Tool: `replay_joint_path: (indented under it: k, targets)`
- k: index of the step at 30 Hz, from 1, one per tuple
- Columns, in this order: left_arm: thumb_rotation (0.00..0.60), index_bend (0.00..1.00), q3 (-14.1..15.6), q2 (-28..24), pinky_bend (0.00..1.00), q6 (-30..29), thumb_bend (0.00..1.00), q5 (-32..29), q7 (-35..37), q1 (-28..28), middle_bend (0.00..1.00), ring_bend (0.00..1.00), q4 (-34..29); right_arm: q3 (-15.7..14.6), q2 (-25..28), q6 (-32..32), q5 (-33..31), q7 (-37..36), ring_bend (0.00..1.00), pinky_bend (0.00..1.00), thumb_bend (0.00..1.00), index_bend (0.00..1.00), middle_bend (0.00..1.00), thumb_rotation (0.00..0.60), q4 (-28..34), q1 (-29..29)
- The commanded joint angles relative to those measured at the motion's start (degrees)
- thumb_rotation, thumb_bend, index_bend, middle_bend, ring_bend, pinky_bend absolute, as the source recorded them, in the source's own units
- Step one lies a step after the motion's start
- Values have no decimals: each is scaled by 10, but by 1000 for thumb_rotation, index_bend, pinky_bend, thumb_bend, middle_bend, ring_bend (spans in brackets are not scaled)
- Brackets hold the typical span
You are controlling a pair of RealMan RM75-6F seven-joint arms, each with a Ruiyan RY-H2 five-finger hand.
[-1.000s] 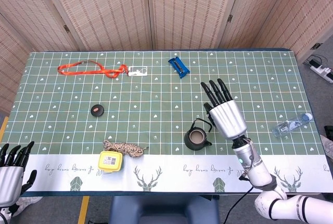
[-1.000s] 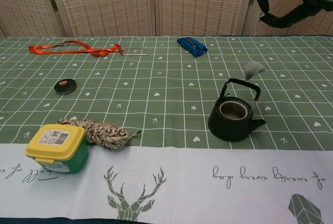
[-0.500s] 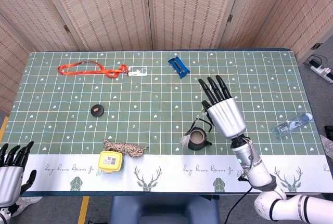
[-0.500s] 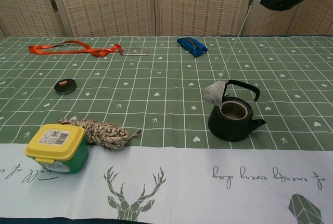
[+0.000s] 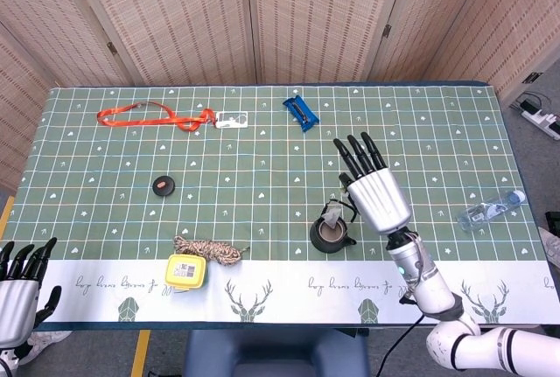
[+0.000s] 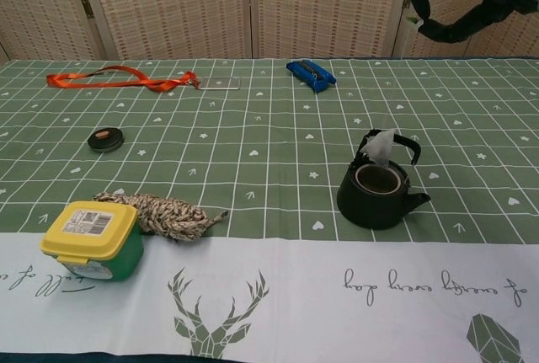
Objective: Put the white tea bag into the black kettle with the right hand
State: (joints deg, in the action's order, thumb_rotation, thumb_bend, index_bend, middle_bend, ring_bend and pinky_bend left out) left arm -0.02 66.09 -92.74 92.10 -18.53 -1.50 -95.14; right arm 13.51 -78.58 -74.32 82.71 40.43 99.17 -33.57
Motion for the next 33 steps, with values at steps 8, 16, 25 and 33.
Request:
replay_joint_path:
  k: [8,16,25,33]
  targets:
    - [600,0,0,1,33,-1,369,1,0,0,172,114,0,-8,-6,3,2,1,16,0,411,744,113,600,-5,-3]
    - [600,0,0,0,34,-3,370,2,1,-1,172,114,0,-20,-15,7,7,3,18,0,411,744,113,600,-11,-4]
    - [600,0,-1,1,35,-2,369,1,0,-1,172,114,0,-53,-22,9,31,-2,18,0,411,744,113,600,-19,6]
    - [600,0,-1,1,35,-3,369,1,-1,-1,171,114,0,-85,-38,20,56,11,18,0,411,744,113,600,-28,12]
